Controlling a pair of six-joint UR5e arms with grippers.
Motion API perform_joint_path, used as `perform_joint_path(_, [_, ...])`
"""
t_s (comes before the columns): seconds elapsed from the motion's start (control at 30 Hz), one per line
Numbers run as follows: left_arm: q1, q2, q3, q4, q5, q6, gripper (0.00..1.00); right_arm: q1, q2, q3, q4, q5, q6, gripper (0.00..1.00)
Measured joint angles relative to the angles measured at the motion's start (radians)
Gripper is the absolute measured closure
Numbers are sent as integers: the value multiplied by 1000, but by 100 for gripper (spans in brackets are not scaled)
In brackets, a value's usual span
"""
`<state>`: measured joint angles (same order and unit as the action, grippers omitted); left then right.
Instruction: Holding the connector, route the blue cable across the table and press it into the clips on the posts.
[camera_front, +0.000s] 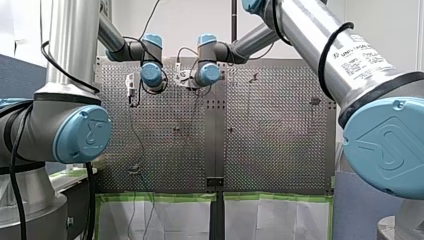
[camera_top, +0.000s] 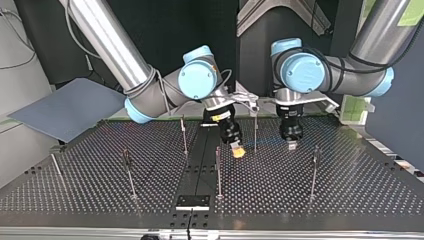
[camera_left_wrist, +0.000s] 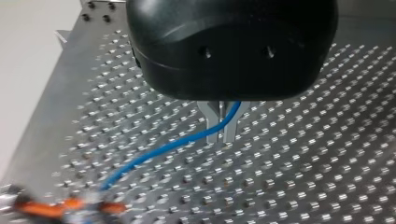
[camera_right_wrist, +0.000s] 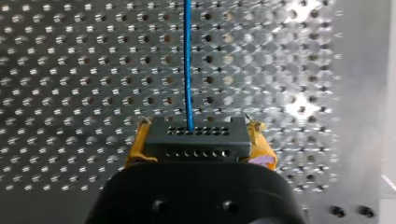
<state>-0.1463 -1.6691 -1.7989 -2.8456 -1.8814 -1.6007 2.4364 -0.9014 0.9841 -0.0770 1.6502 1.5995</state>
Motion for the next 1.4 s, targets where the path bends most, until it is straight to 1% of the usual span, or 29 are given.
perform_joint_path(0.13, [-13,1,-33,5,-15,-5,100,0,1,31,0,5,1,100])
perform_joint_path(0.23, [-29,1,-56,21,-28,-12,100,-2,1,59,0,5,2,100])
perform_joint_path(0.37, [-60,1,-89,34,-56,-36,100,-5,1,96,-1,6,1,100])
perform_joint_path(0.53, [-101,-1,-131,56,-97,-49,100,-7,1,140,-2,8,-1,100])
perform_joint_path(0.63, [-115,-13,-158,79,-115,-59,100,-8,1,166,-2,8,-2,100])
perform_joint_path(0.77, [-120,-42,-192,98,-130,-68,100,-10,2,204,-2,10,-2,100])
perform_joint_path(0.9, [-120,-73,-224,120,-134,-81,100,-16,2,236,-4,14,-3,100])
perform_joint_path(1.07, [-120,-113,-264,139,-130,-88,100,-16,3,268,-10,14,-3,100])
perform_joint_path(1.27, [-121,-175,-321,163,-106,-86,100,-17,5,292,-21,13,-2,100])
perform_joint_path(1.4, [-116,-208,-332,198,-90,-89,100,-17,16,298,-25,6,-4,100])
